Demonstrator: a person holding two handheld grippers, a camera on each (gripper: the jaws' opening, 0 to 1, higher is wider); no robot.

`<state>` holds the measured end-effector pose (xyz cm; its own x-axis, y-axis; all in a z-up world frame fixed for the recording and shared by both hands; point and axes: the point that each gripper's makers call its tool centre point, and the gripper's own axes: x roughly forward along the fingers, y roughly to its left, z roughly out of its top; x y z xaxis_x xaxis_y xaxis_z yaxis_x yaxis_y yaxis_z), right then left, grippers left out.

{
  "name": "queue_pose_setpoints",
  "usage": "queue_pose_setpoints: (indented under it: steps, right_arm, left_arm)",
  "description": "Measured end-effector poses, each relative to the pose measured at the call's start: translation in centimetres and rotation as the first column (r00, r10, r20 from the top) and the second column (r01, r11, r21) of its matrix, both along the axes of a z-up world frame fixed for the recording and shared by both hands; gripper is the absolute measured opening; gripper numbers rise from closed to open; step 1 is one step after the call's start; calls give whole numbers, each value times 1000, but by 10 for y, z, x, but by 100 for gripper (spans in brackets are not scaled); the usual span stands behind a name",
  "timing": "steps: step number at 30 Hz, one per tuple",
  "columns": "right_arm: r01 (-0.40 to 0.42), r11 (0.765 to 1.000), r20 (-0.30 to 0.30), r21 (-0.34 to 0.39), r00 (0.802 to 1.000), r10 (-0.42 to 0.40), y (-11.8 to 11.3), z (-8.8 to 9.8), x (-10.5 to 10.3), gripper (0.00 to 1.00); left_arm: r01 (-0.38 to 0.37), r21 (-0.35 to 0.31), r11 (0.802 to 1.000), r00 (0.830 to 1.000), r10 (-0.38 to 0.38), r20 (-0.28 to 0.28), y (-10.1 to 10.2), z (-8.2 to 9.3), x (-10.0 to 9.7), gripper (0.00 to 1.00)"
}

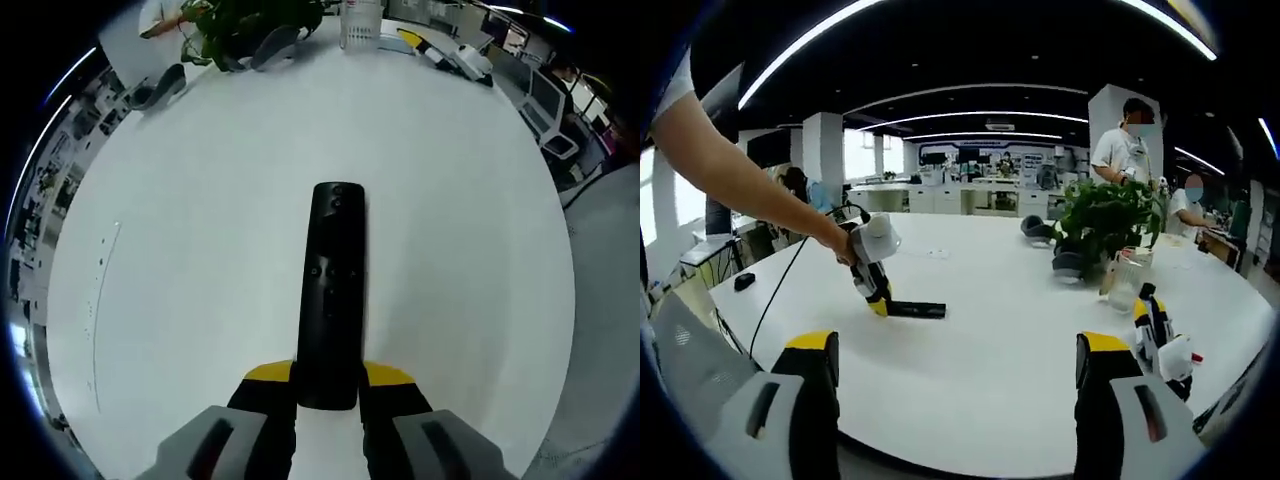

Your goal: Press the specified remote control buttons in sequence, fully releasing each button before pressing the next.

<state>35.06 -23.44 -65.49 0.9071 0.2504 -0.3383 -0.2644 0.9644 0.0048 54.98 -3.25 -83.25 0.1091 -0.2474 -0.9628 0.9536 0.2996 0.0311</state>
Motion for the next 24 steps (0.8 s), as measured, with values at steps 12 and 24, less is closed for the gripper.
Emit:
queue_pose_setpoints:
  steps: [12,24]
  right_arm:
    - [-41,998,-59,49,997,44,4,-10,-3,94]
    - [-28,999,-85,43,996,32,2,-14,-5,90]
  left_arm:
    - [-10,12,1000,1000,10,-3,-2,-2,-4,23]
    - [-4,-15,1000,1000,4,2,-3,-1,-11,23]
